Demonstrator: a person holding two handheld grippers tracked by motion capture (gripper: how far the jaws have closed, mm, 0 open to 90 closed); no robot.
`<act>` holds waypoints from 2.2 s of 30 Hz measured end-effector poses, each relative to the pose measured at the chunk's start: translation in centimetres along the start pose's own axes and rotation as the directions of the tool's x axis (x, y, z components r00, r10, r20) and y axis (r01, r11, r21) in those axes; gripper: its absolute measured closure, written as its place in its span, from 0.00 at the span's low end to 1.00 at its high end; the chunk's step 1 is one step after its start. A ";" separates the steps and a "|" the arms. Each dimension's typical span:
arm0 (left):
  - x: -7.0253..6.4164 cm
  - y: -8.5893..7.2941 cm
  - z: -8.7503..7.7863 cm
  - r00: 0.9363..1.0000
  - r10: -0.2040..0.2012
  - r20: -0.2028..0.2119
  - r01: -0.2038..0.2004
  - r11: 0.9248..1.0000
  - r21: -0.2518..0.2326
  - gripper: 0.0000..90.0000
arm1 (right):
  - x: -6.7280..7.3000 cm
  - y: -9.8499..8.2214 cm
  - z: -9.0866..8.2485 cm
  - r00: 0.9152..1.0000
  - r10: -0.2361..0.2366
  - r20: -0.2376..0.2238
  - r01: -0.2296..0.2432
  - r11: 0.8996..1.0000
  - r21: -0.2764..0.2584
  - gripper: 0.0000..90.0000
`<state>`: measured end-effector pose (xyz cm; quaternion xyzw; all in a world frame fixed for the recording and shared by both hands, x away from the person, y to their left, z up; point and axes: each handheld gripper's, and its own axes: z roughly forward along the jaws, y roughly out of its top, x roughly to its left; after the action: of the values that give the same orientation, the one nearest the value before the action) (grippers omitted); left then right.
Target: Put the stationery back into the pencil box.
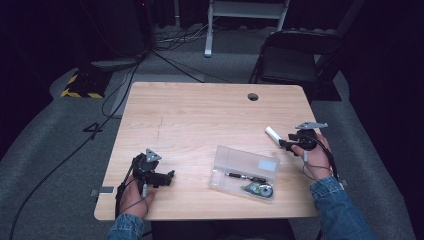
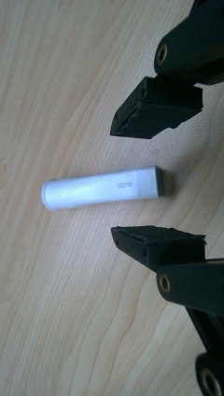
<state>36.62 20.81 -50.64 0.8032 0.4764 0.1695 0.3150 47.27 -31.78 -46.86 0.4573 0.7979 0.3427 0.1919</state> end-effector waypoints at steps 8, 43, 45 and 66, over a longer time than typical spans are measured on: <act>-0.1 -0.1 -0.1 1.000 0.003 0.001 -0.003 1.000 0.002 0.00 | -0.1 -0.4 1.2 1.000 -0.003 0.007 0.003 1.000 0.028 0.50; -0.1 -0.2 -0.2 1.000 0.009 0.001 -0.009 1.000 0.000 0.00 | -0.2 -0.6 1.7 0.999 -0.032 -0.017 0.033 0.998 0.057 0.80; -0.1 -0.2 -0.2 1.000 0.008 0.002 -0.008 1.000 0.000 0.00 | -0.2 -0.5 1.4 0.999 -0.031 -0.019 0.032 0.998 0.050 0.80; -0.1 -0.2 -0.2 1.000 0.009 0.002 -0.009 1.000 0.000 0.00 | 0.6 1.5 -2.5 0.996 -0.049 -0.070 0.045 0.997 -0.056 0.80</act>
<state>36.33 20.82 -50.63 0.8054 0.4726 0.1701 0.3146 46.33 -31.67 -44.09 0.4203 0.8053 0.3756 0.1836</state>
